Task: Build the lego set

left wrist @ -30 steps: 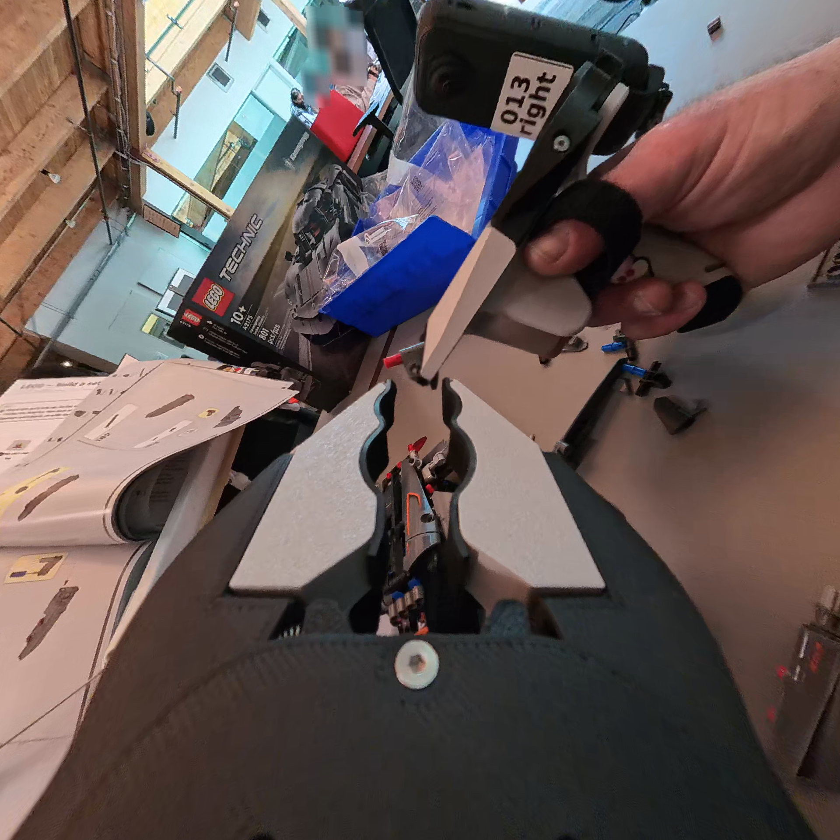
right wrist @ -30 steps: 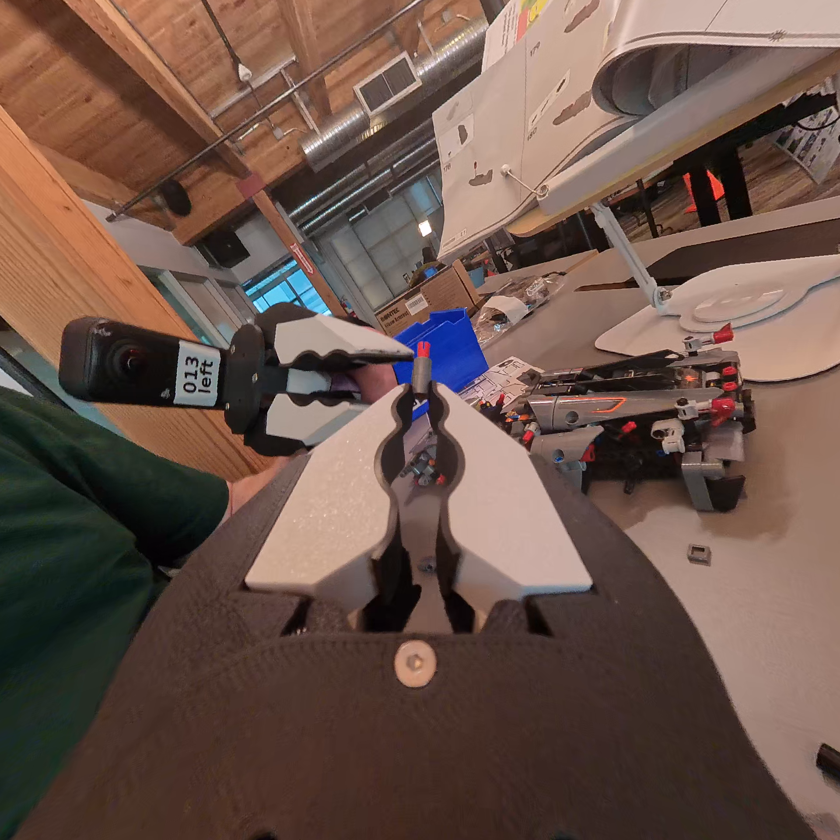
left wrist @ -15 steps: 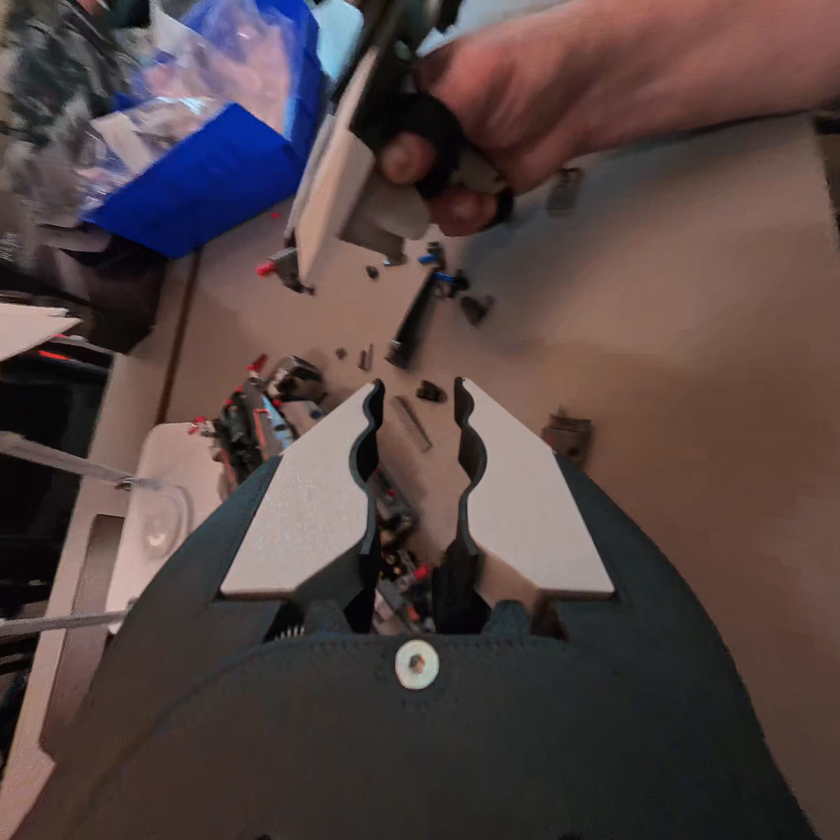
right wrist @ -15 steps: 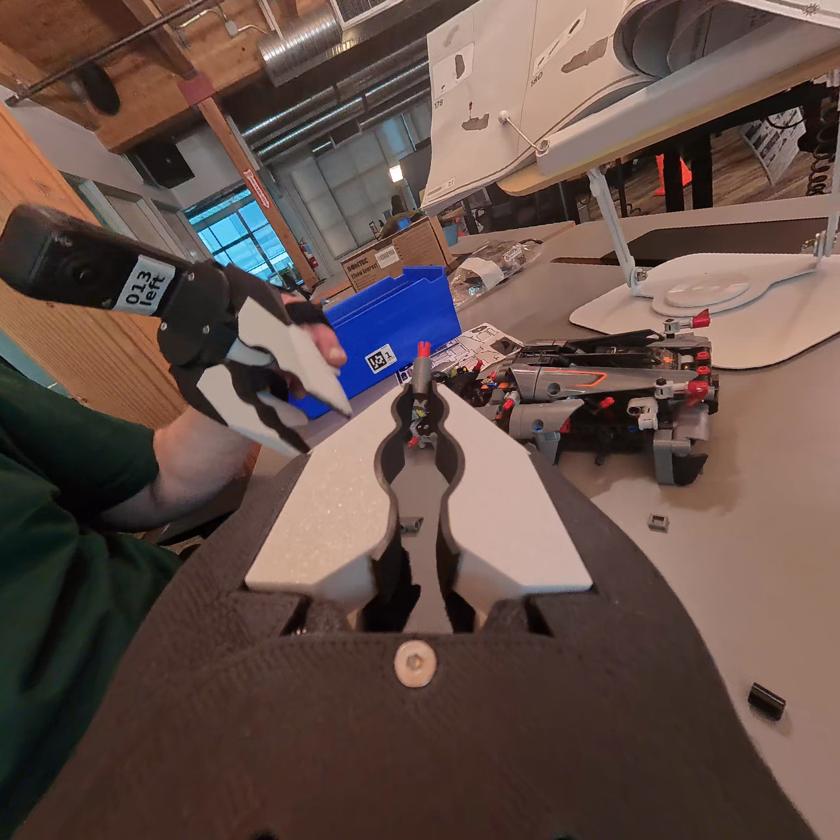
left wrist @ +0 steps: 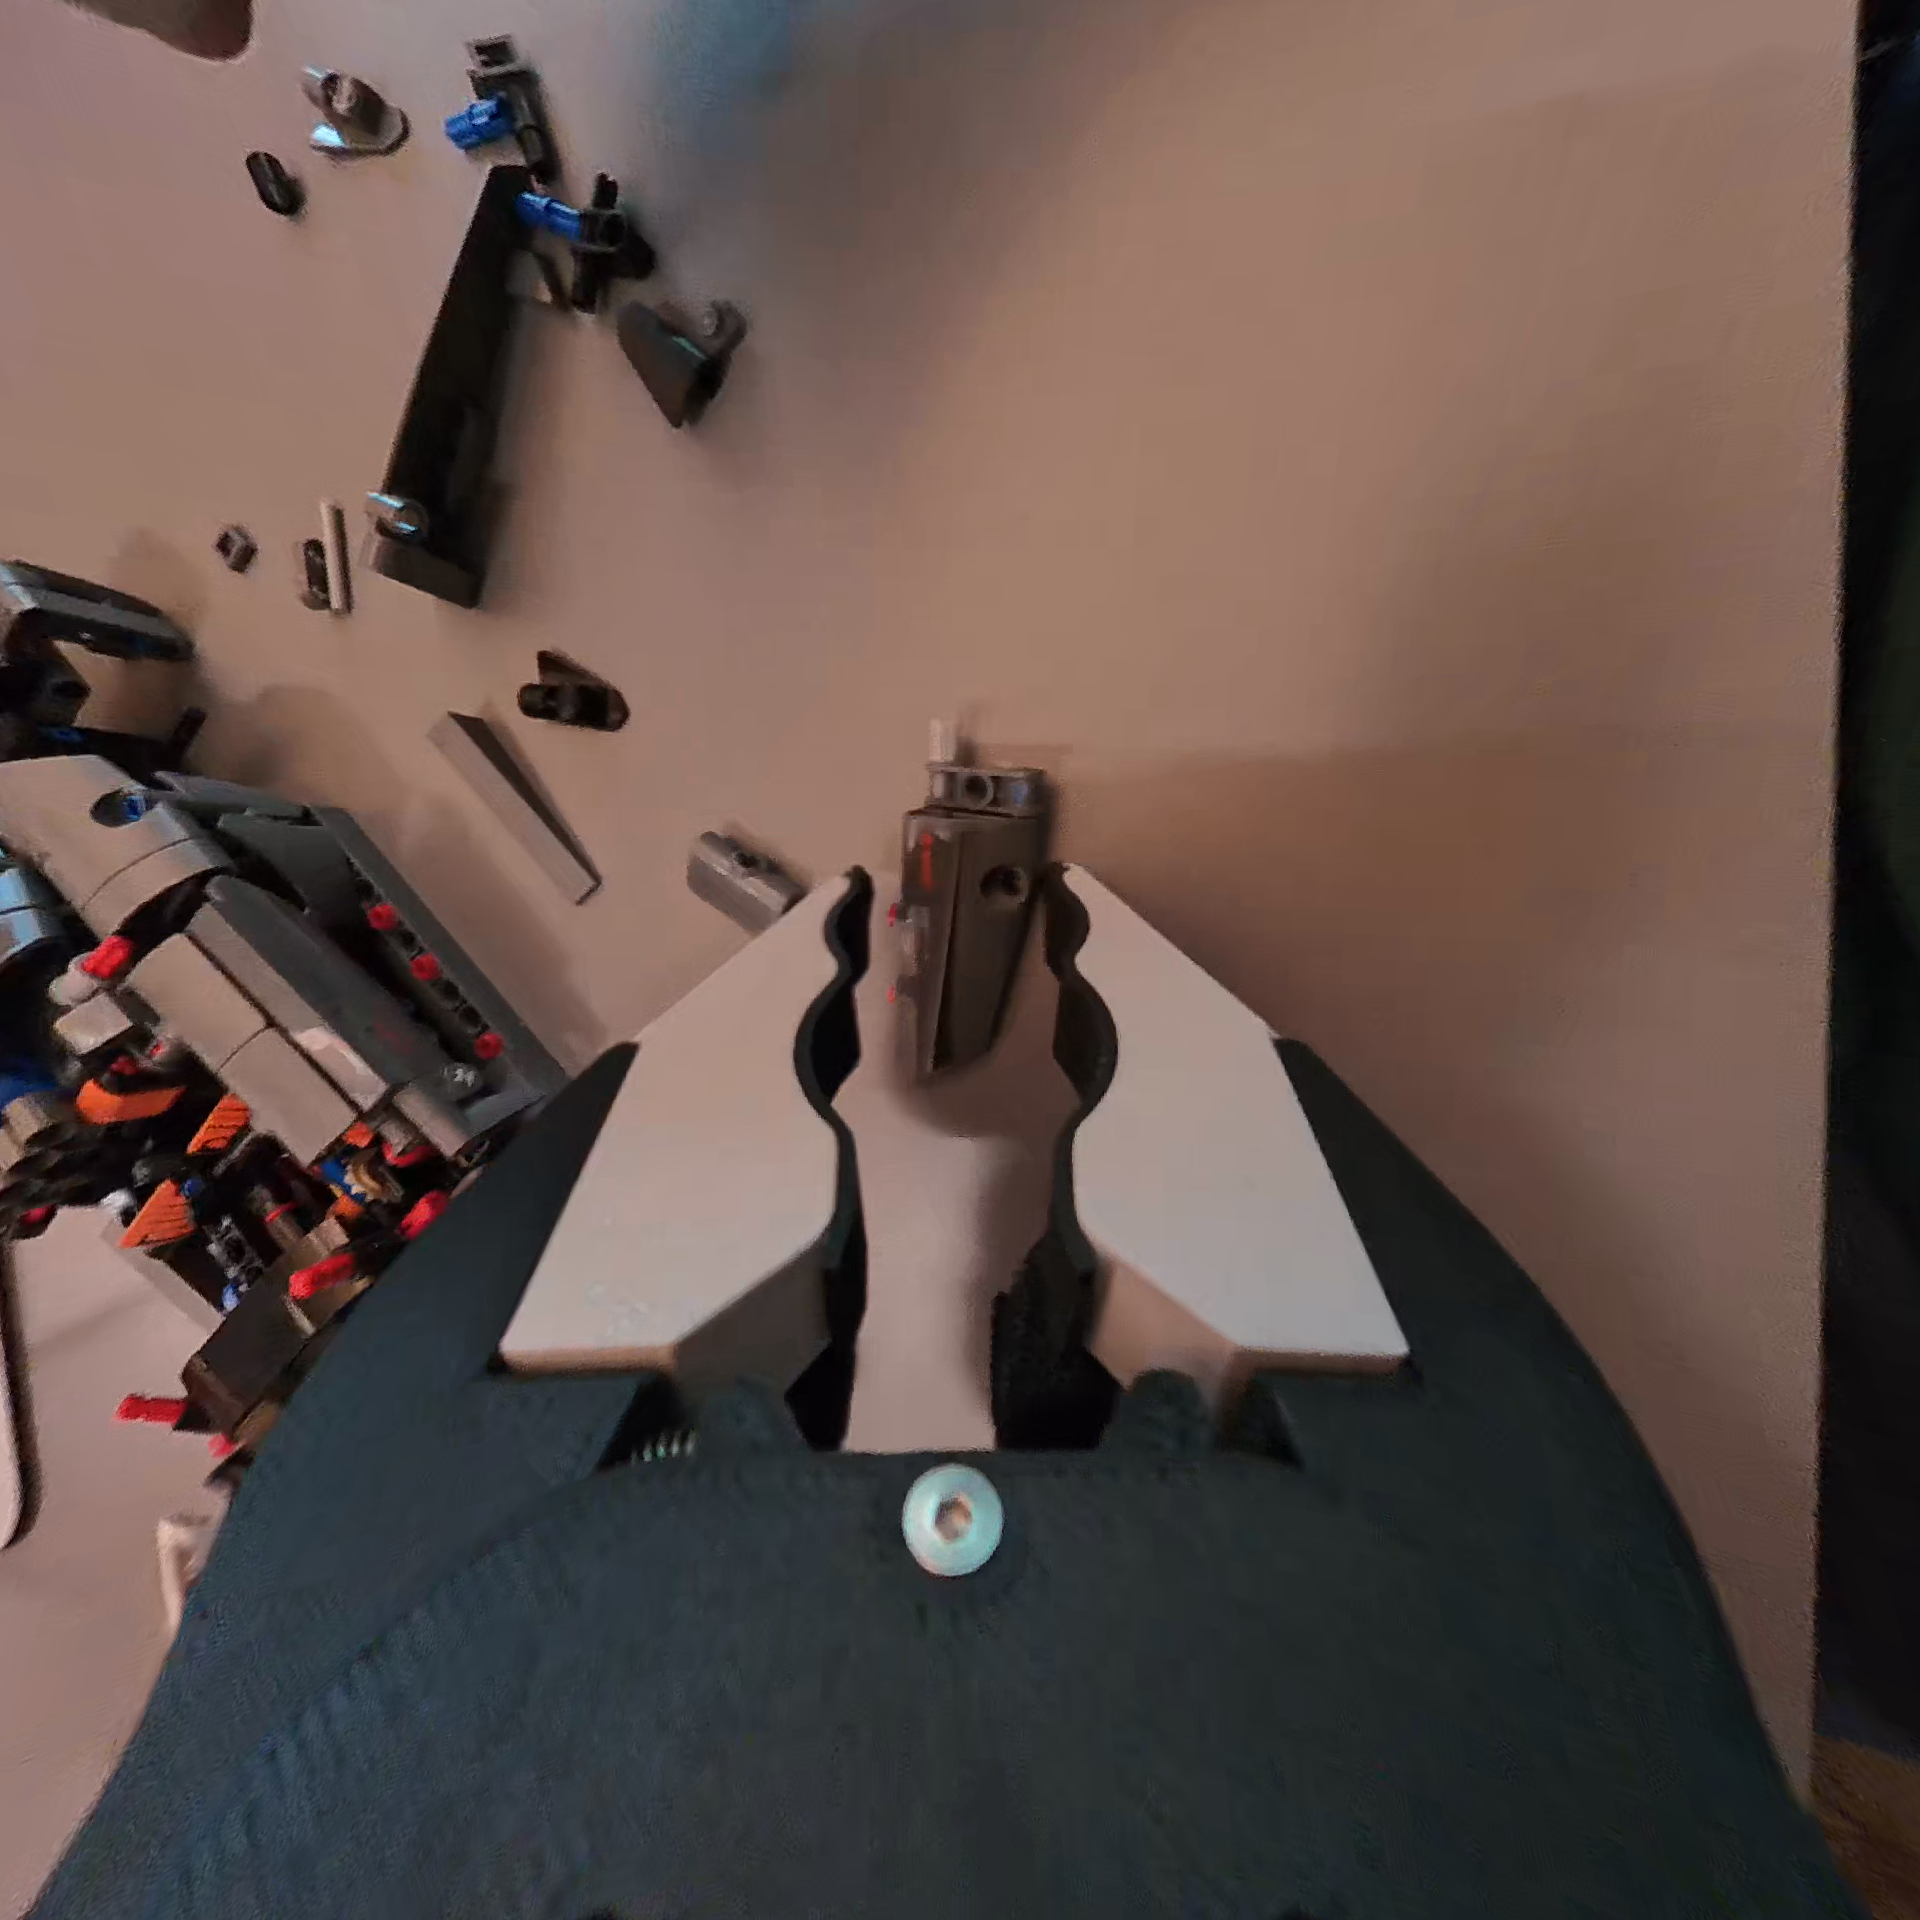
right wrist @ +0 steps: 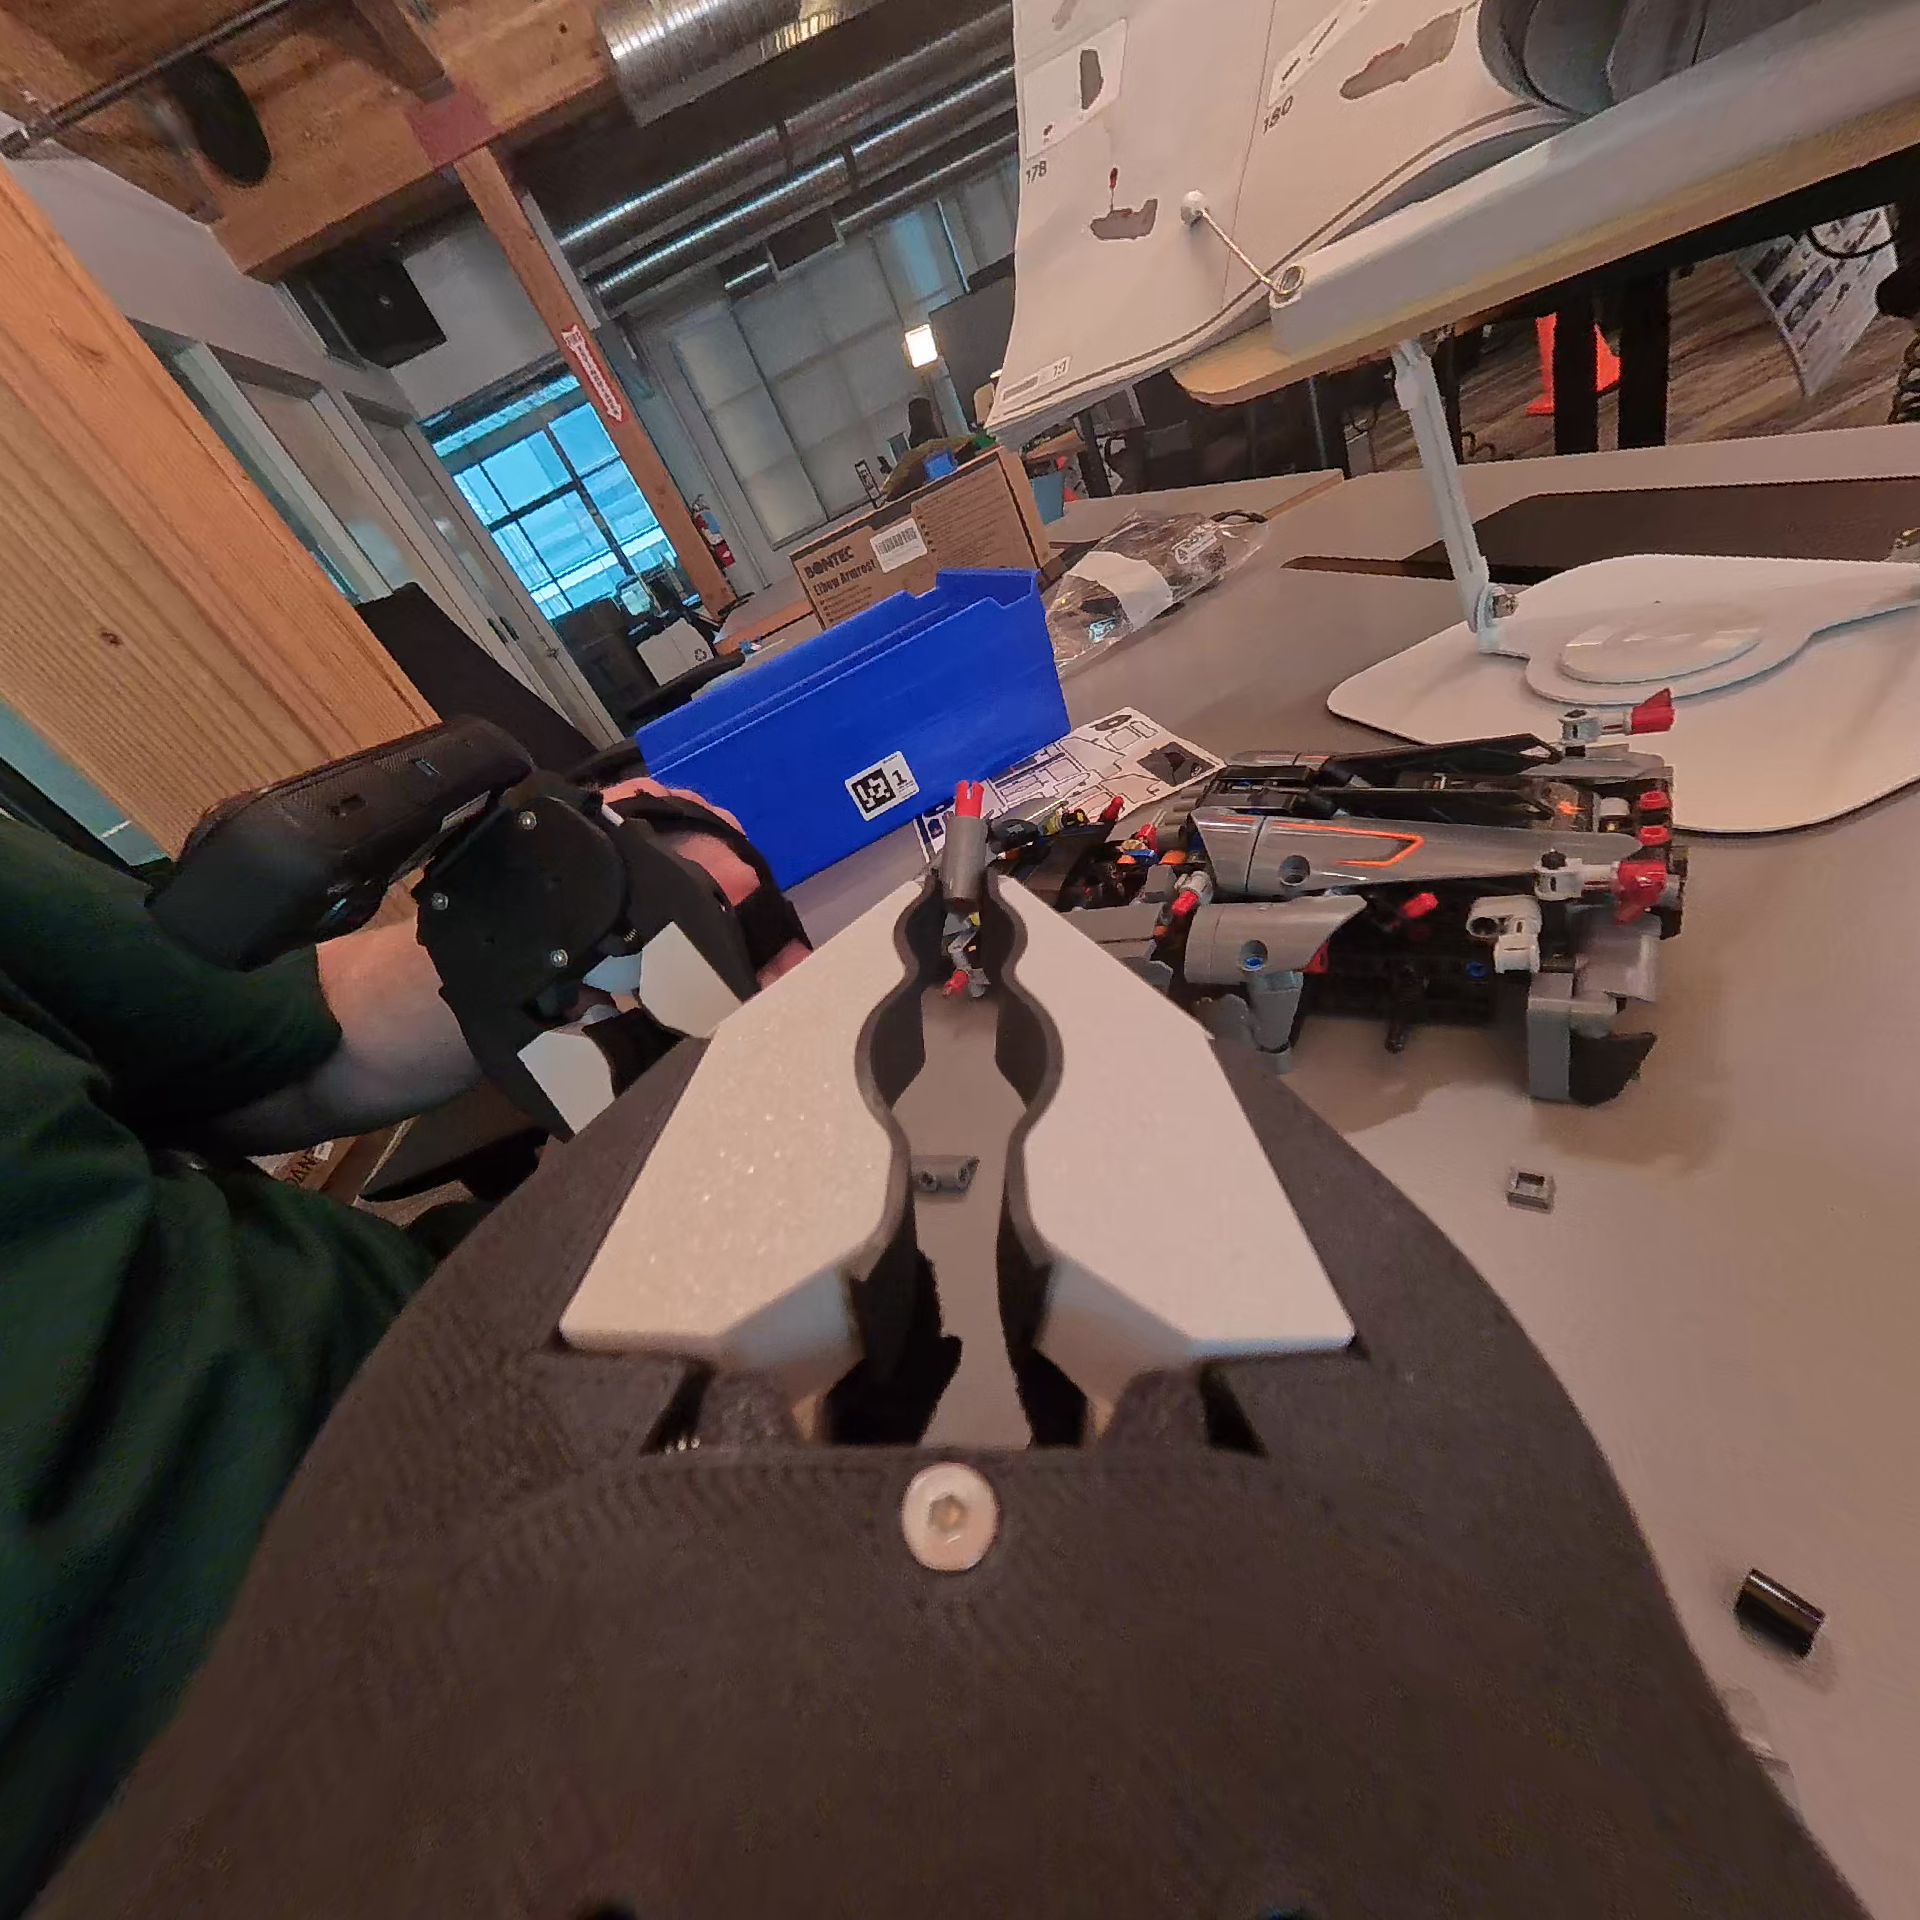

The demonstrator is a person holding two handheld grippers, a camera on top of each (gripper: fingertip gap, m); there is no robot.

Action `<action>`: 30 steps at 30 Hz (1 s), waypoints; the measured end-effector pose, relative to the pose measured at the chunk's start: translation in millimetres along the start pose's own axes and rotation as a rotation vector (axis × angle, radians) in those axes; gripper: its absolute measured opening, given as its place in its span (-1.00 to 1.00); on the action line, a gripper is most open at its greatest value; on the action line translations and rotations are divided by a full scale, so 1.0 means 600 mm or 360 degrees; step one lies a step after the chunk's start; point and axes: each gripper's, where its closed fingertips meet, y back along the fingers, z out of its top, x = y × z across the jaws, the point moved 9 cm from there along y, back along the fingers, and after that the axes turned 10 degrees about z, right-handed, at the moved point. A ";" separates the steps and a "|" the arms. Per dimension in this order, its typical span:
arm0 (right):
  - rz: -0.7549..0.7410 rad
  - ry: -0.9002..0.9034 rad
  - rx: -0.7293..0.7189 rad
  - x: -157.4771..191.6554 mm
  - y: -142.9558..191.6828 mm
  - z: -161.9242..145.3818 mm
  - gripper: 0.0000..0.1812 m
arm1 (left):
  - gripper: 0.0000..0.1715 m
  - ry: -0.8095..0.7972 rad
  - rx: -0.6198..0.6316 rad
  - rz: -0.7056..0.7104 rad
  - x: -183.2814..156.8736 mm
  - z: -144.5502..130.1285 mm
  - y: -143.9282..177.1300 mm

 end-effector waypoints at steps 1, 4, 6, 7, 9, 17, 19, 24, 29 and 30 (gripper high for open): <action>0.0000 0.0002 0.0003 0.000 0.000 0.000 -0.95 | -0.71 0.0002 0.0000 -0.0022 -0.001 0.001 -0.001; 0.0000 0.0009 0.0005 0.001 0.000 0.000 -0.95 | -0.72 0.0039 -0.0008 0.0012 0.000 0.003 -0.005; -0.0001 0.0015 0.0006 0.003 0.001 0.001 -0.95 | -0.72 0.0051 0.0004 0.0092 0.002 0.001 -0.006; -0.0003 0.0016 0.0011 0.003 0.000 0.001 -0.95 | -0.72 0.0070 0.0015 0.0135 0.004 0.000 -0.006; -0.0017 0.0014 0.0042 0.003 -0.001 -0.001 -0.95 | -0.72 0.0083 0.0043 0.0261 0.005 -0.004 -0.006; 0.0044 0.0007 0.0256 0.010 -0.022 -0.018 -0.95 | -0.72 0.0055 0.0129 0.0456 -0.002 -0.016 0.003; 0.0070 -0.0053 0.0372 0.008 -0.029 -0.030 -0.95 | -0.73 0.0034 0.0143 0.0480 -0.003 -0.017 0.004; 0.0115 -0.0119 0.0617 0.014 -0.044 -0.055 -0.95 | -0.73 -0.0046 0.0208 0.0621 -0.001 -0.023 0.004; 0.0170 -0.0216 0.0838 0.019 -0.057 -0.081 -0.95 | -0.72 -0.0177 0.0279 0.0741 -0.005 -0.027 0.004; 0.0163 -0.0227 0.0884 0.019 -0.060 -0.087 -0.95 | -0.73 -0.0211 0.0281 0.0749 -0.007 -0.026 0.004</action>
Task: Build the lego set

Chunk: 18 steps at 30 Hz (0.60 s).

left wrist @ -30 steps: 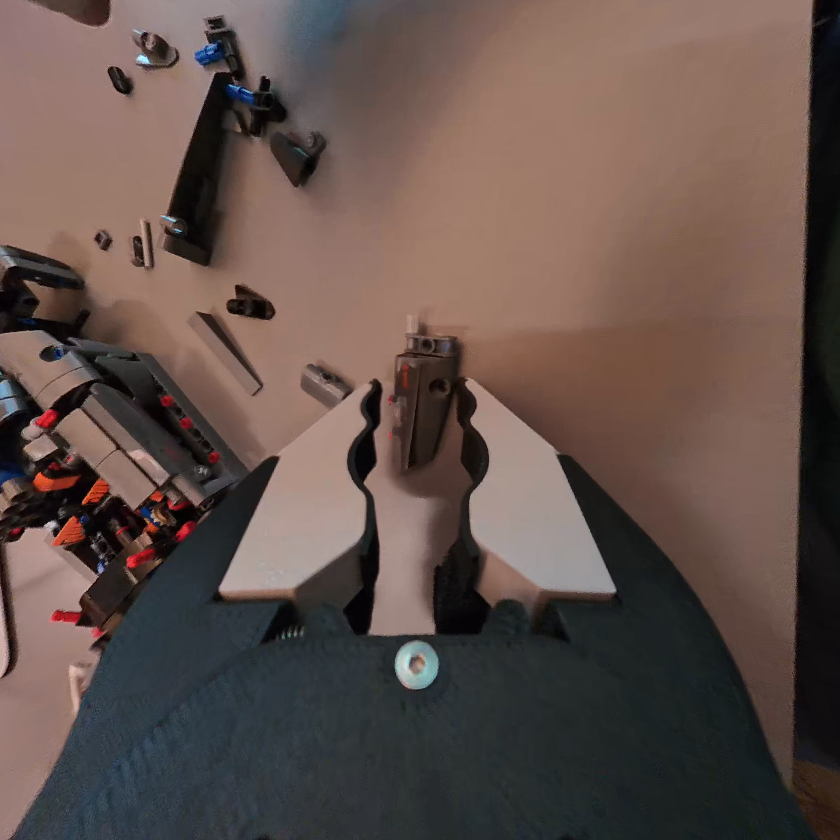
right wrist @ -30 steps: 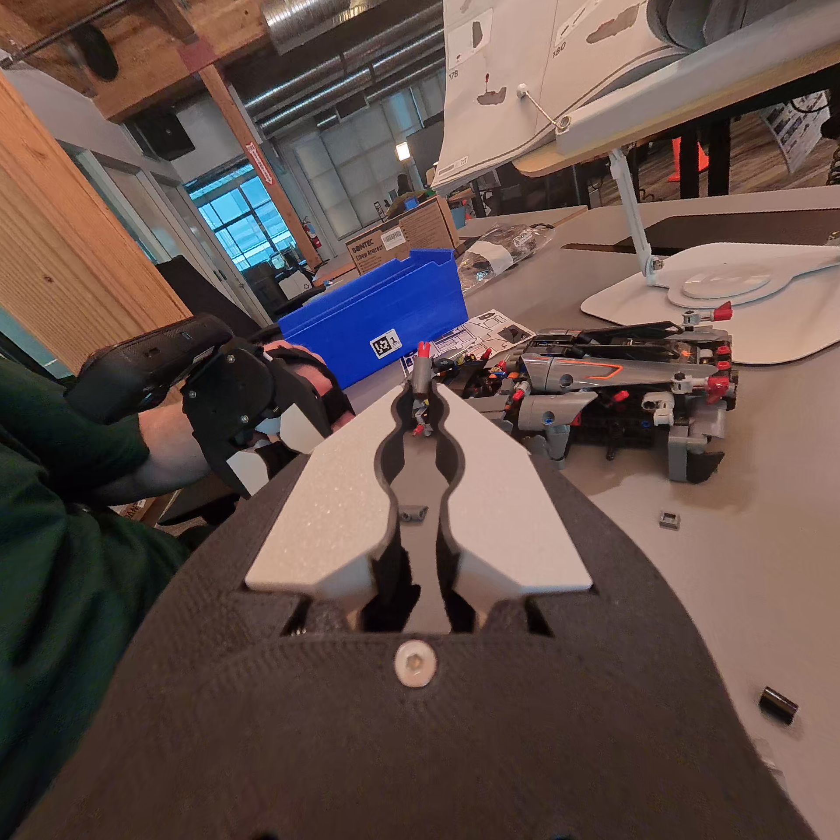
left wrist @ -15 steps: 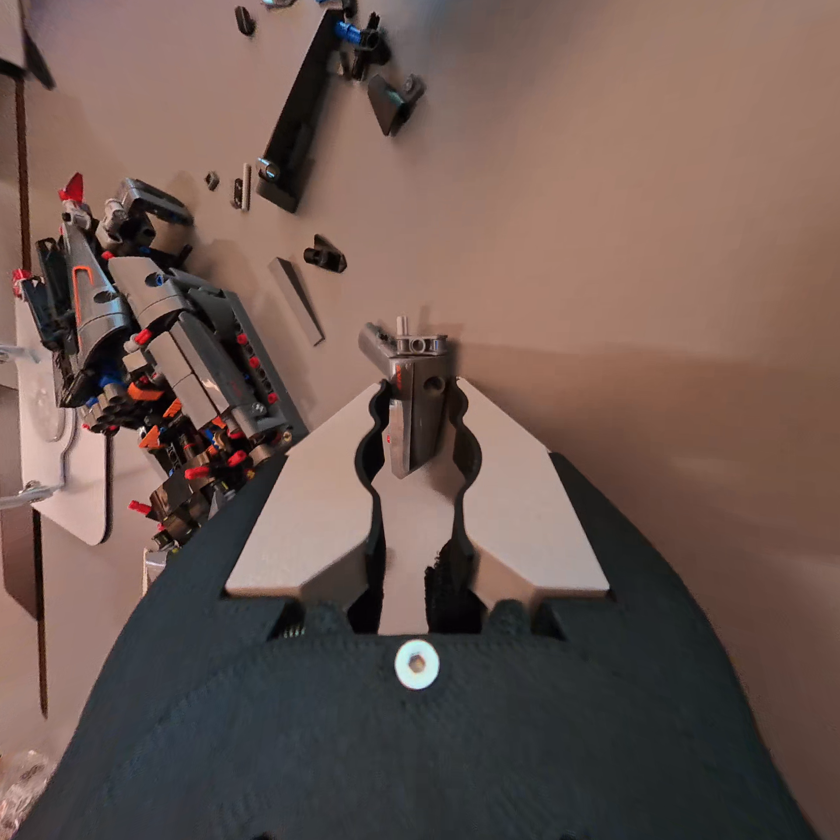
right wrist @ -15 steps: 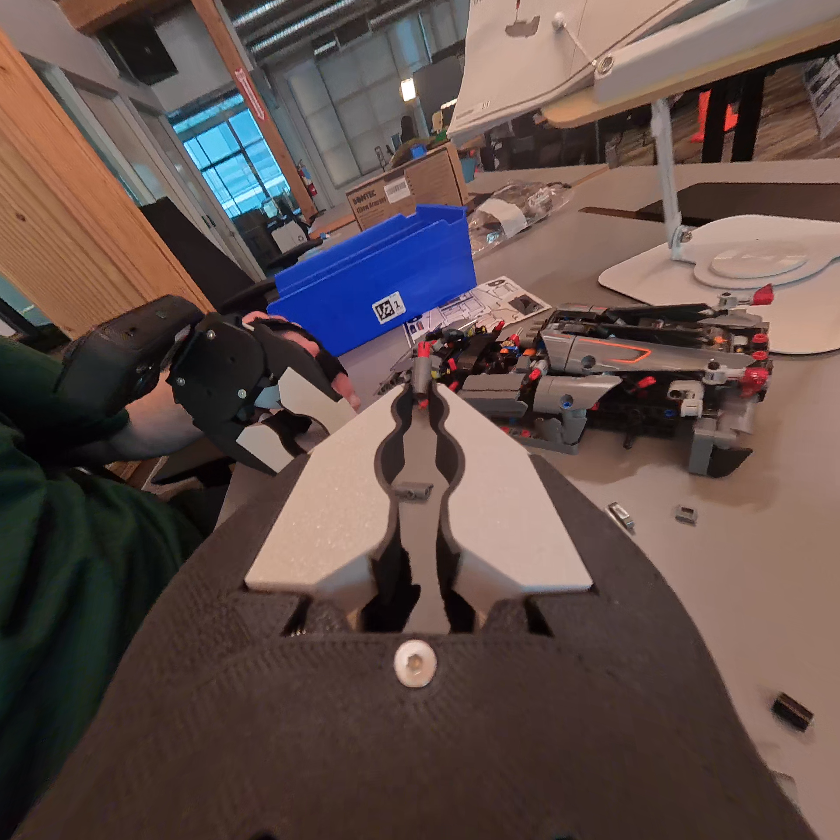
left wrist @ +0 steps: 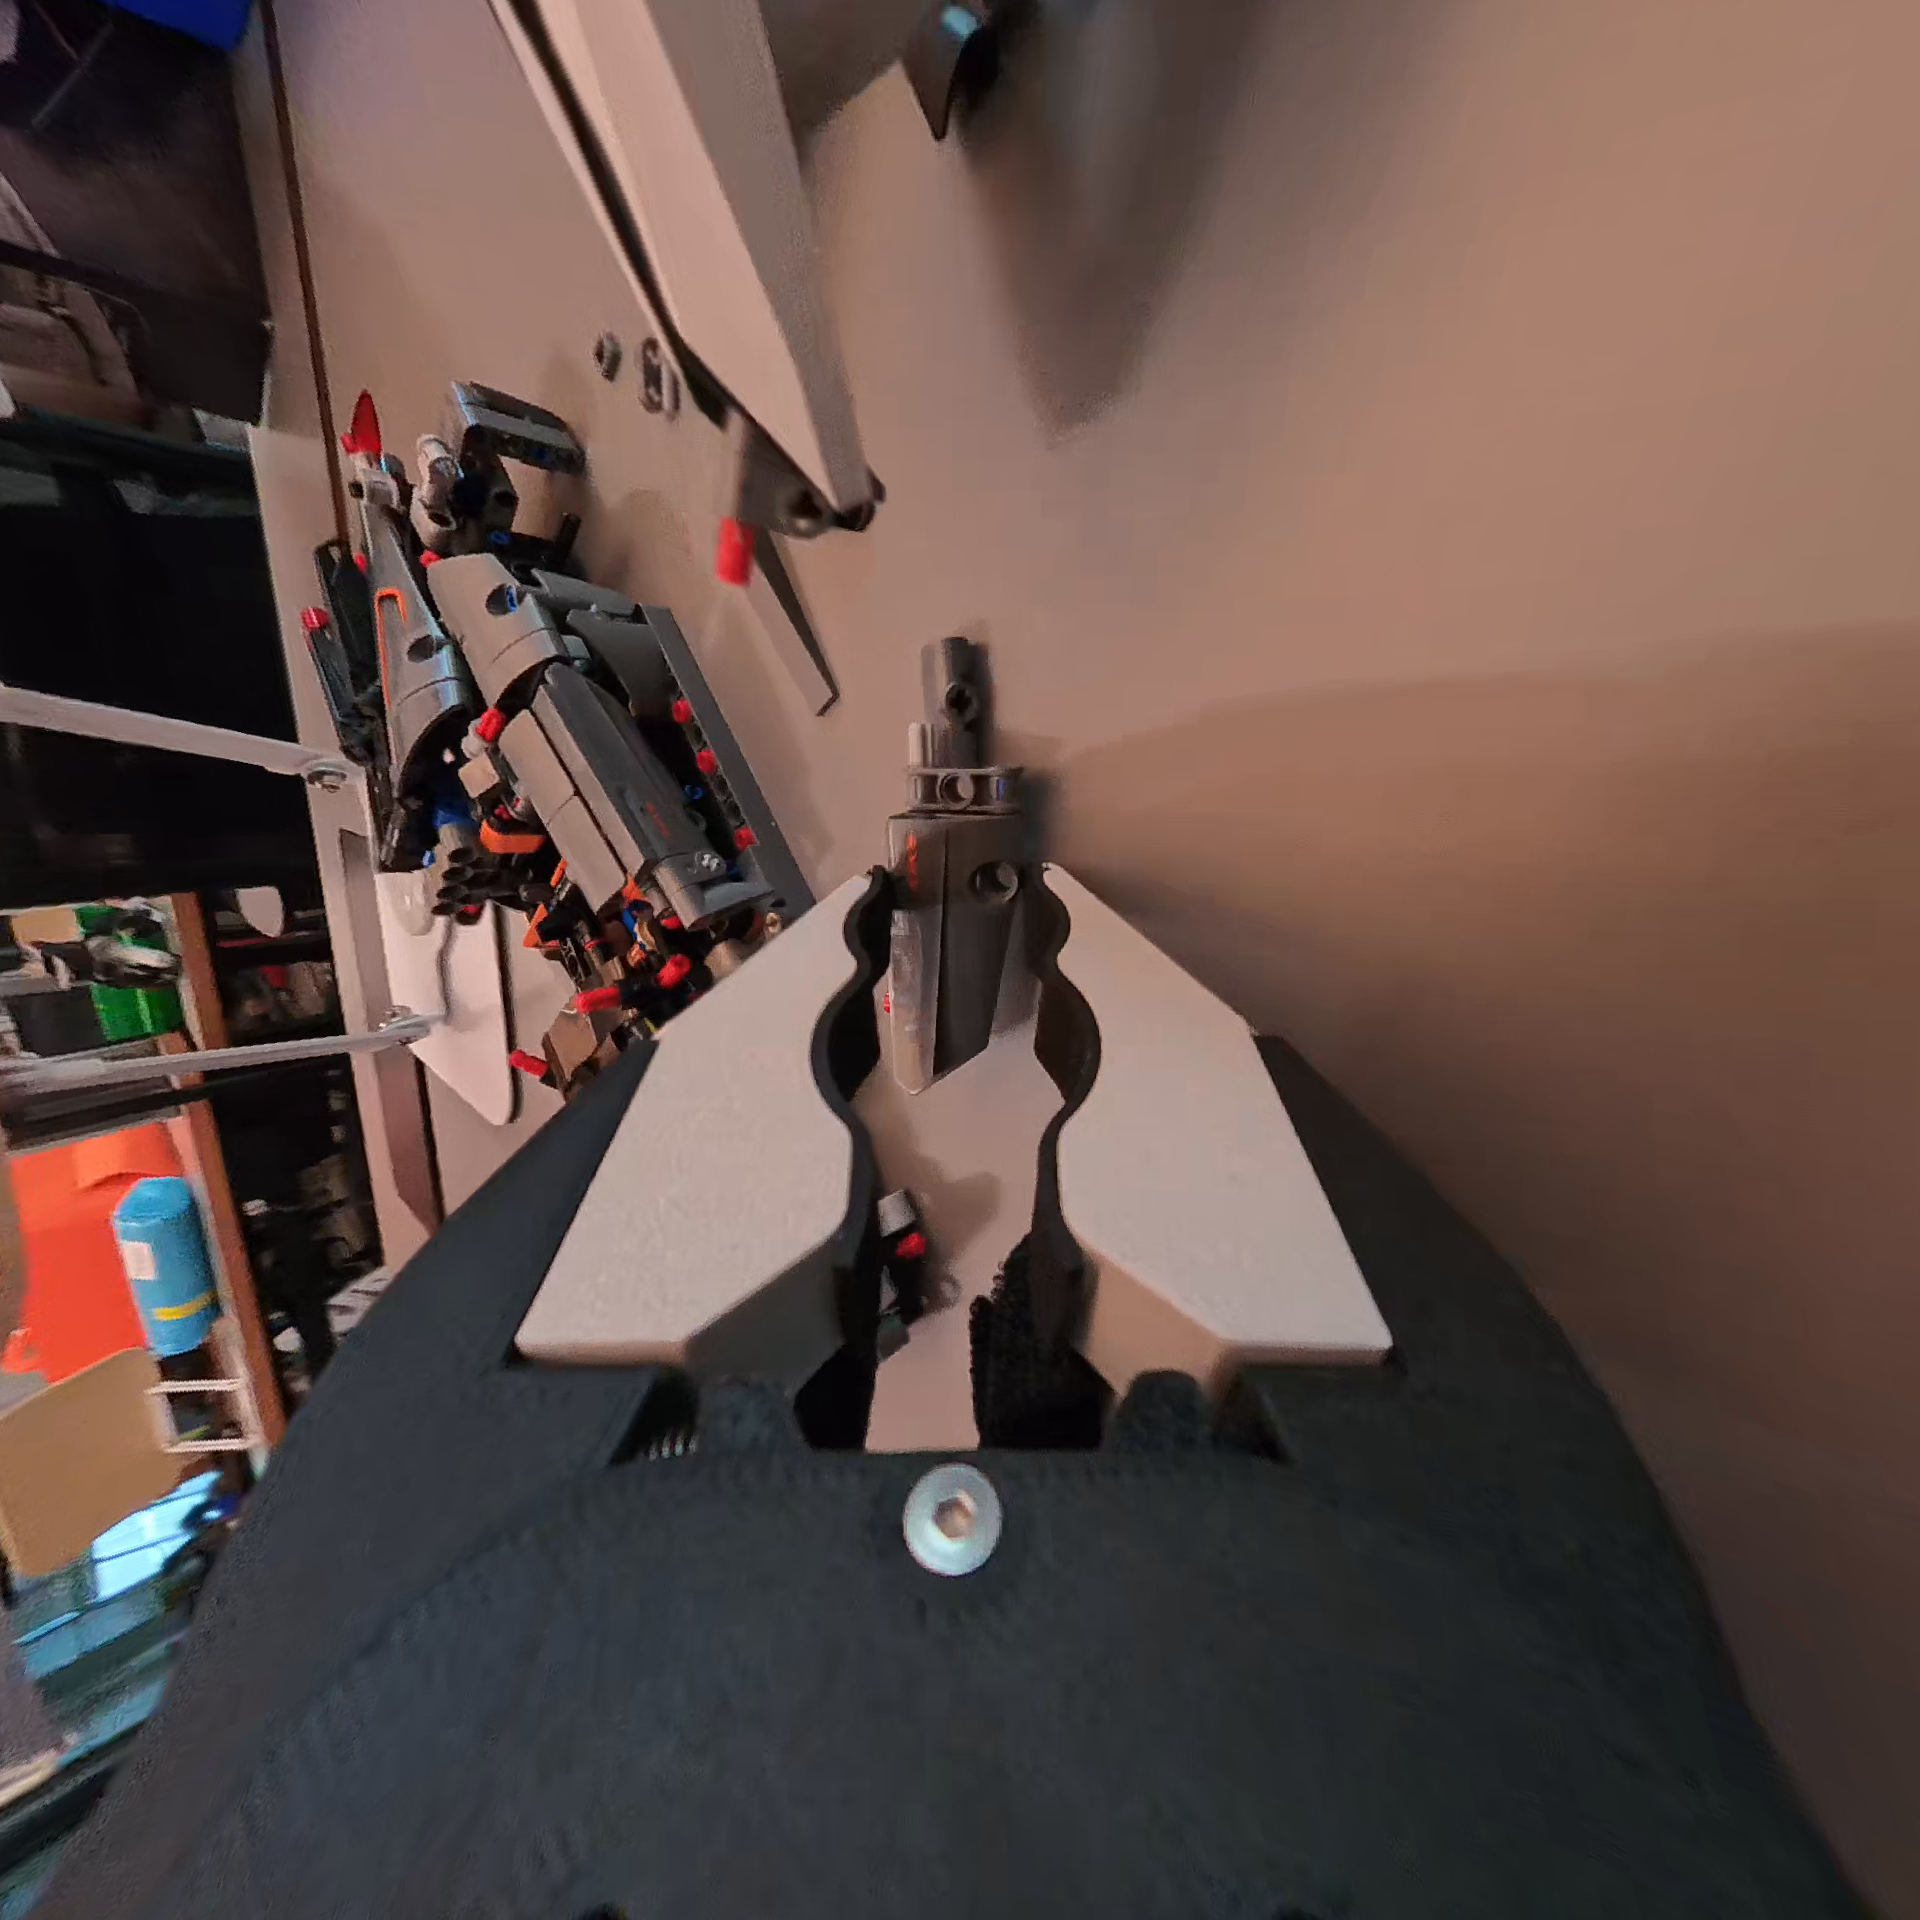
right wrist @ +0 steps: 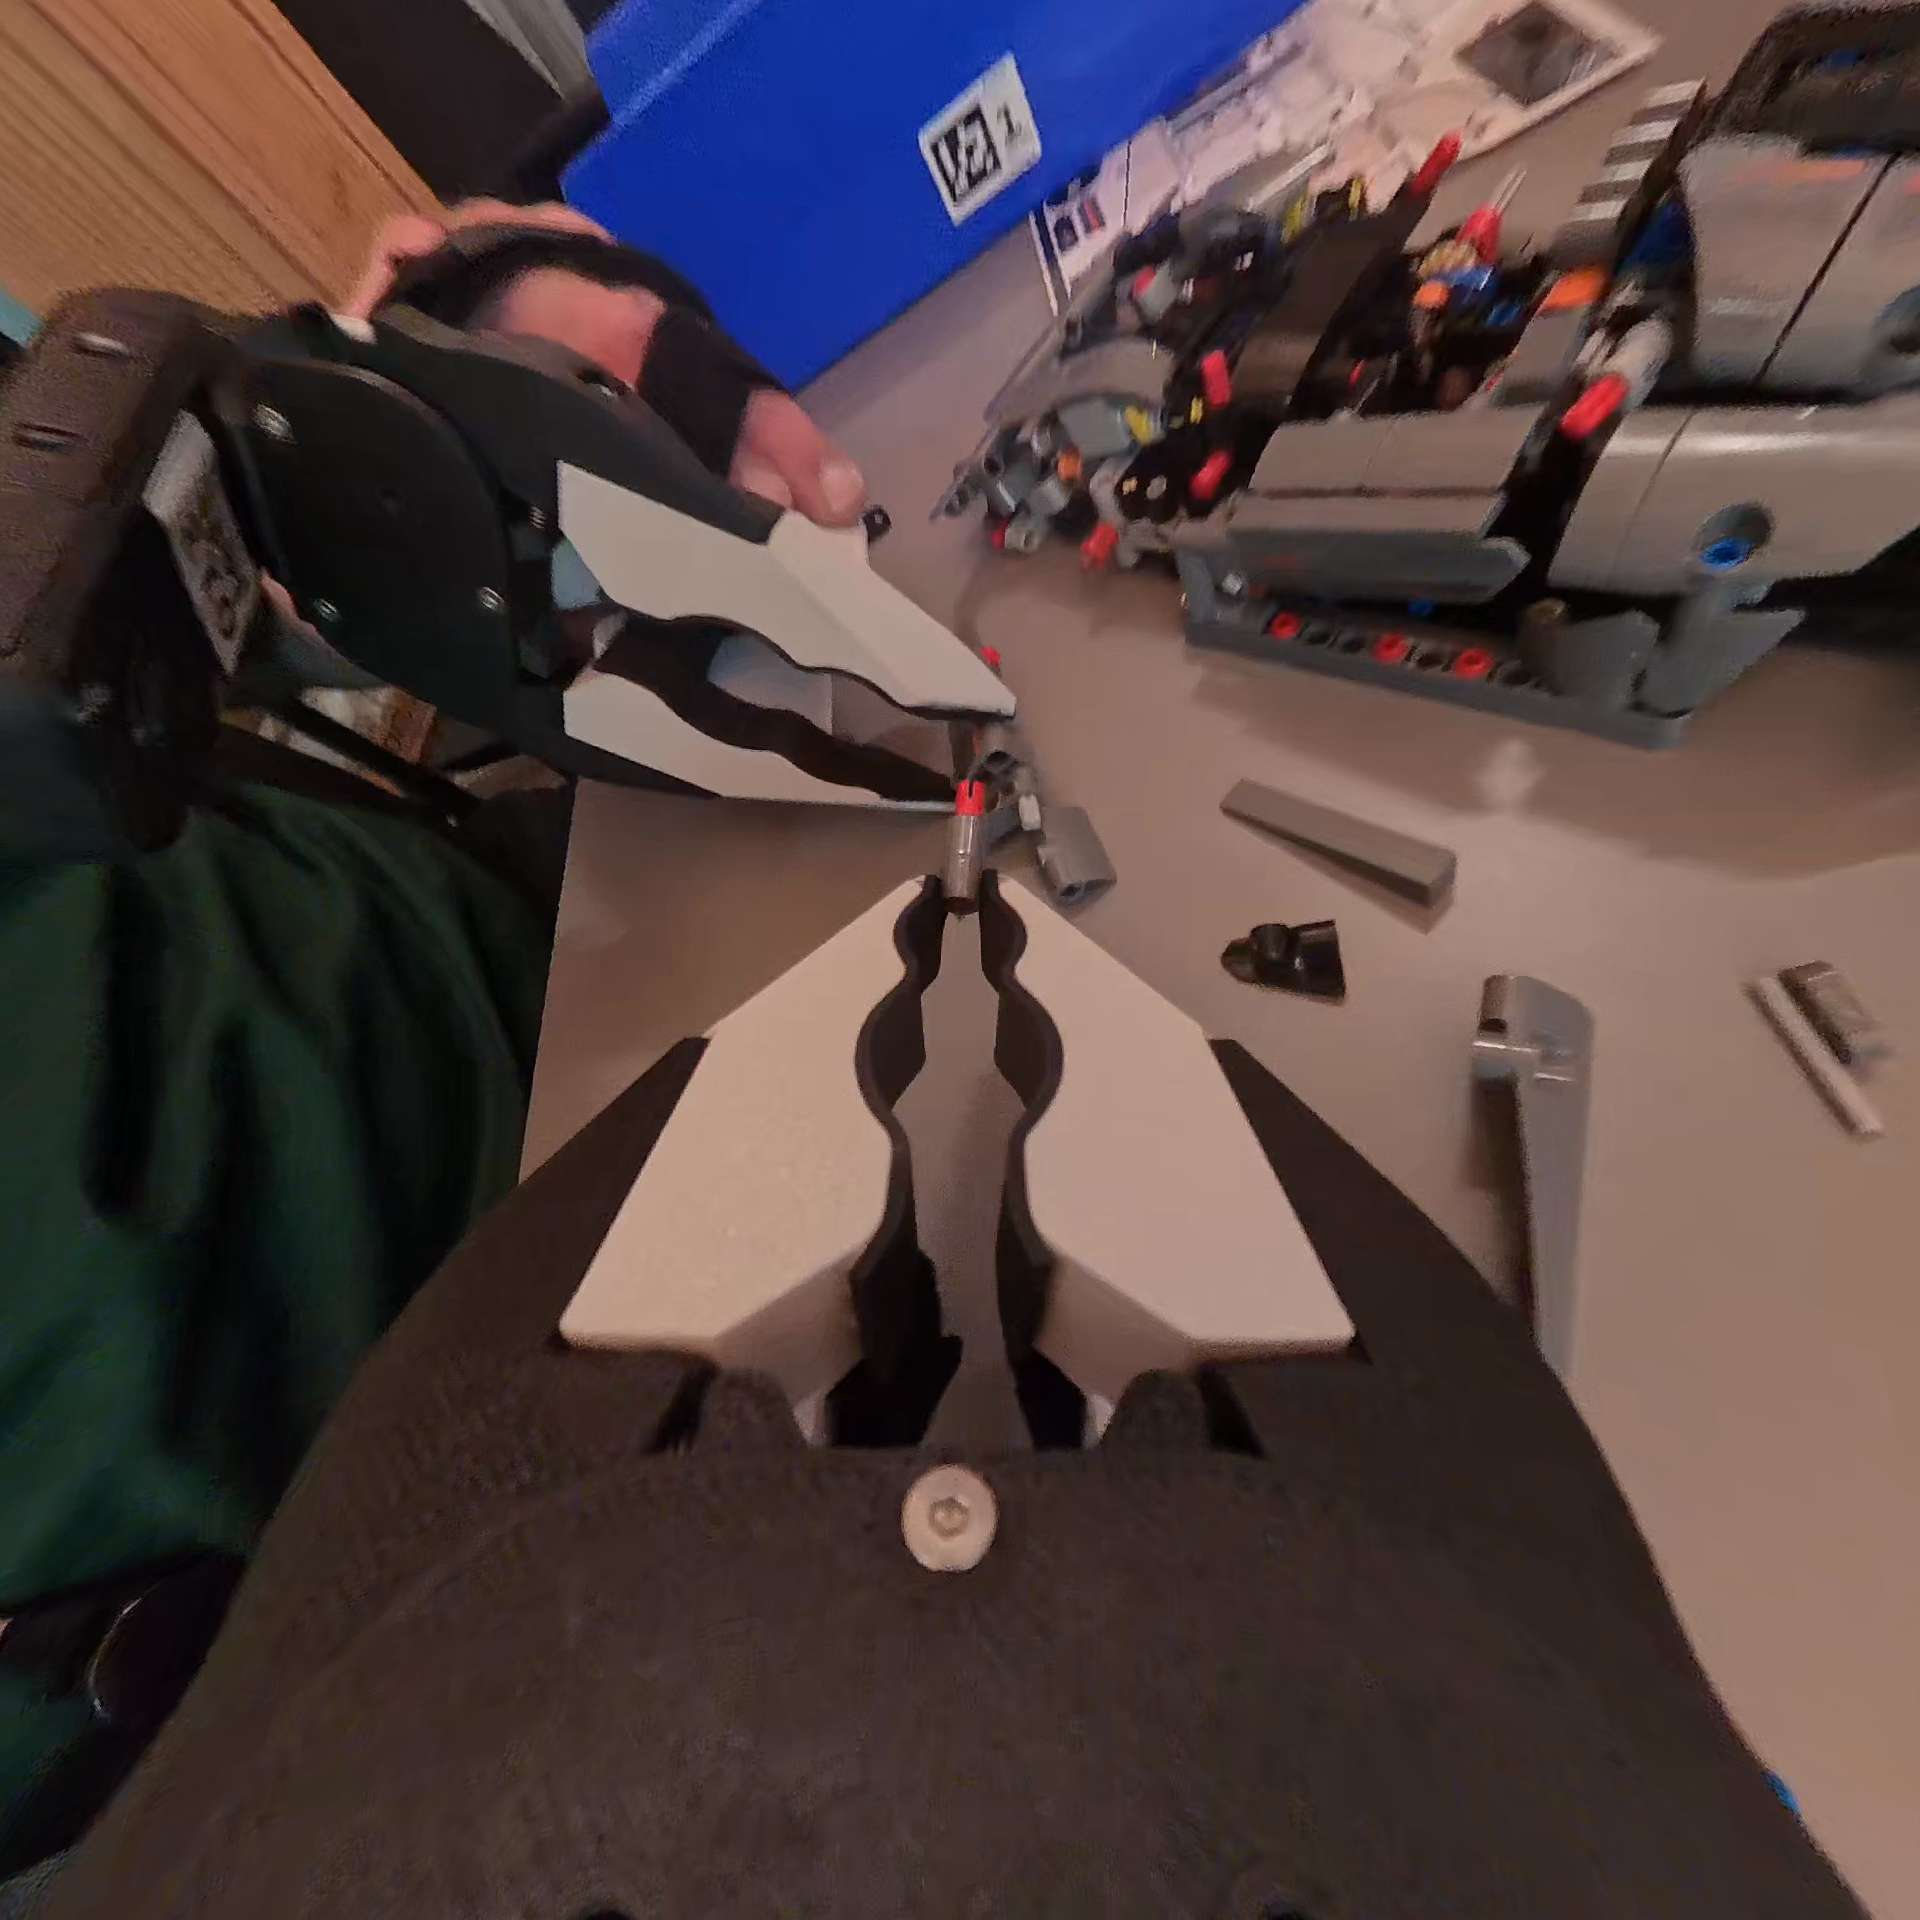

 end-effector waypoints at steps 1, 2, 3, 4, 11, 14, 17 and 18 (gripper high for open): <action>0.0008 -0.0018 0.0050 0.000 -0.006 -0.004 -0.95 | -0.72 -0.0037 0.0001 0.0012 -0.001 0.001 0.001; 0.0017 -0.0033 0.0097 0.000 -0.012 -0.007 -0.95 | -0.72 -0.0065 0.0016 0.0034 -0.001 0.001 0.001; 0.0022 -0.0046 0.0136 0.000 -0.018 -0.010 -0.95 | -0.72 -0.0094 0.0018 0.0038 -0.002 0.002 0.000; 0.0028 -0.0052 0.0167 0.000 -0.022 -0.012 -0.95 | -0.72 -0.0130 0.0013 0.0041 -0.003 0.003 0.001; -0.0022 -0.0075 0.0254 -0.002 -0.037 -0.015 -0.95 | -0.72 -0.0315 0.0047 0.0054 -0.003 0.016 -0.005; -0.0047 -0.0087 0.0279 -0.002 -0.044 -0.015 -0.95 | -0.73 -0.0379 0.0061 0.0055 -0.004 0.024 -0.007; -0.0046 -0.0135 0.0268 -0.004 -0.046 -0.015 -0.95 | -0.73 -0.0438 0.0065 0.0067 -0.007 0.032 -0.008; -0.0042 -0.0154 0.0249 -0.005 -0.045 -0.014 -0.95 | -0.73 -0.0449 0.0063 0.0067 -0.008 0.035 -0.008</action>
